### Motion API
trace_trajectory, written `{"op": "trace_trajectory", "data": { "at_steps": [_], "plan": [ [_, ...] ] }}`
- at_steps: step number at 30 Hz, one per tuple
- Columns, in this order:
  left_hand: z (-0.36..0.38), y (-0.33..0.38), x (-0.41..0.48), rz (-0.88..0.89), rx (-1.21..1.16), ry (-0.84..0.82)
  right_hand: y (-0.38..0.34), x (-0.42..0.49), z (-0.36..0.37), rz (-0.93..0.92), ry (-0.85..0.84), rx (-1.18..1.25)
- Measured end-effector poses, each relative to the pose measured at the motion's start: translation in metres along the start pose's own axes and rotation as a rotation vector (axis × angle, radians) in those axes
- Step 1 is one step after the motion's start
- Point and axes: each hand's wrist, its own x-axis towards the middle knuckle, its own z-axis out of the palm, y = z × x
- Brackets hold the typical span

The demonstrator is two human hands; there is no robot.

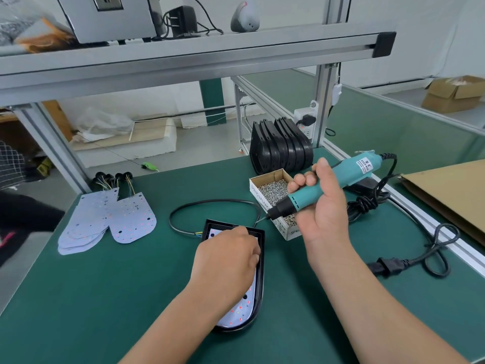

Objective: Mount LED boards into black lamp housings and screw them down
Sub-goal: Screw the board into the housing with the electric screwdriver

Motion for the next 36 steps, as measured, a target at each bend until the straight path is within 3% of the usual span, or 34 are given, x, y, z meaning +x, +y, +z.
{"op": "trace_trajectory", "data": {
  "at_steps": [9, 18, 22, 27, 29, 36],
  "plan": [
    [-0.001, 0.005, -0.001, 0.028, 0.106, -0.020, 0.001, 0.003, -0.001, 0.003, 0.008, 0.001],
    [-0.002, -0.001, 0.002, 0.009, 0.008, -0.029, 0.000, 0.003, -0.001, 0.001, 0.003, 0.017],
    [-0.016, -0.014, -0.002, -0.104, -0.396, -0.040, 0.000, 0.003, 0.000, 0.004, 0.000, 0.026],
    [-0.042, -0.037, -0.005, -0.347, -1.385, -0.170, 0.000, 0.001, 0.001, 0.003, -0.007, 0.008],
    [-0.048, -0.047, -0.006, -0.427, -1.649, -0.155, 0.000, 0.000, 0.001, 0.004, -0.010, -0.007],
    [-0.051, -0.076, -0.014, -0.491, -1.866, -0.090, 0.003, -0.007, 0.005, 0.012, -0.029, -0.033]
  ]
}}
